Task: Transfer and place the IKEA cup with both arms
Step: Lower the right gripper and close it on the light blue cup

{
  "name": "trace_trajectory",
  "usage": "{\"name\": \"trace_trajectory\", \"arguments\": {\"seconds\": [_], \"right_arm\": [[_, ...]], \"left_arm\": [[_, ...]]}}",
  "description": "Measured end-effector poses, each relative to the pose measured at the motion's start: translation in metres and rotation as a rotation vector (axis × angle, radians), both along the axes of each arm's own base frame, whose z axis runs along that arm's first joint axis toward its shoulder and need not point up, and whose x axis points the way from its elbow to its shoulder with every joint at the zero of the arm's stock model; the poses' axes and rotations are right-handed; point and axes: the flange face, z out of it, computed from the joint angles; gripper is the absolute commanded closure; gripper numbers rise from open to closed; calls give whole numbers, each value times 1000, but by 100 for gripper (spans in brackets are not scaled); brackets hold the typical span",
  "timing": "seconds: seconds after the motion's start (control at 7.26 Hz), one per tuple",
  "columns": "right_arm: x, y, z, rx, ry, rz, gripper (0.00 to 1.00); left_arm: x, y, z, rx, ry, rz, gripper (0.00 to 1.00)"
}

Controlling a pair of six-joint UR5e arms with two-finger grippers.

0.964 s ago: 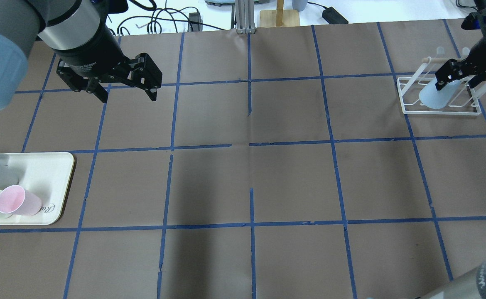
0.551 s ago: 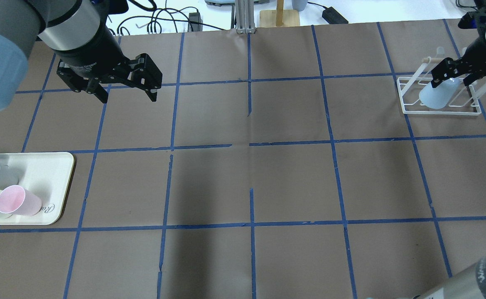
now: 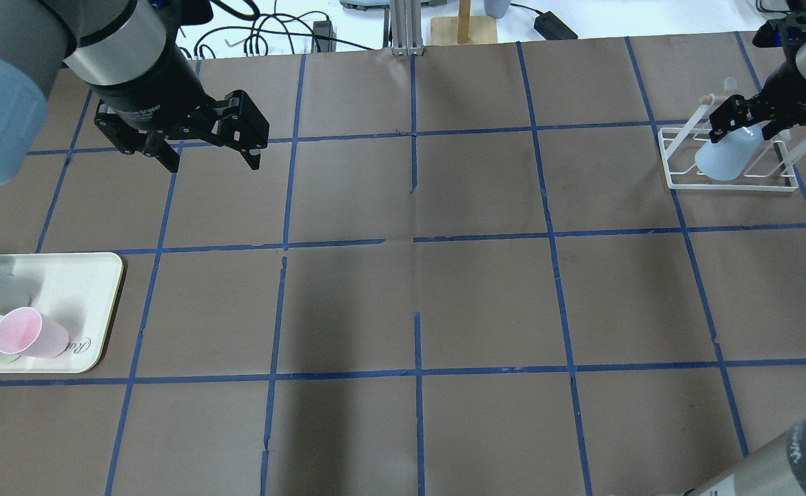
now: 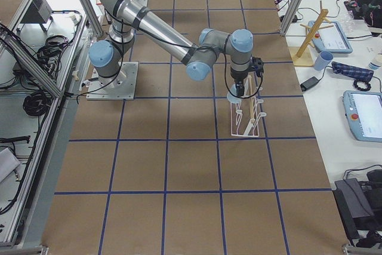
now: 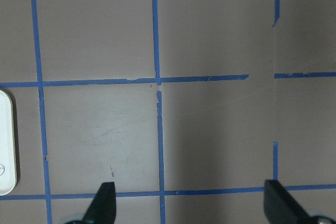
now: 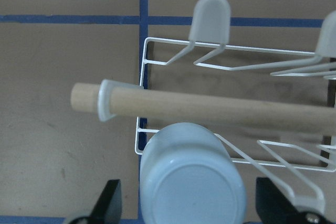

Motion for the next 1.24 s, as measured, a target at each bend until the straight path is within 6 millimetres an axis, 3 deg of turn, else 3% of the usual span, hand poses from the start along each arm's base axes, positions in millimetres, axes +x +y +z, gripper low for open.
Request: {"name": "trace_trajectory", "arguments": {"seconds": [0.14,0.69,1.1,1.24], "right_arm": [[0,-1,-2,2,-1,0,15],[-1,-2,-3,5,-3,0,48],[-1,-2,2,-2,3,2,64],[-1,-2,4,-5,4,4,64]], "left_arm": [[0,0,0,-1,0,0,0],[0,0,0,-1,0,0,0],[0,0,1,-2,0,0,0],[0,0,1,-4,0,1,0]]}}
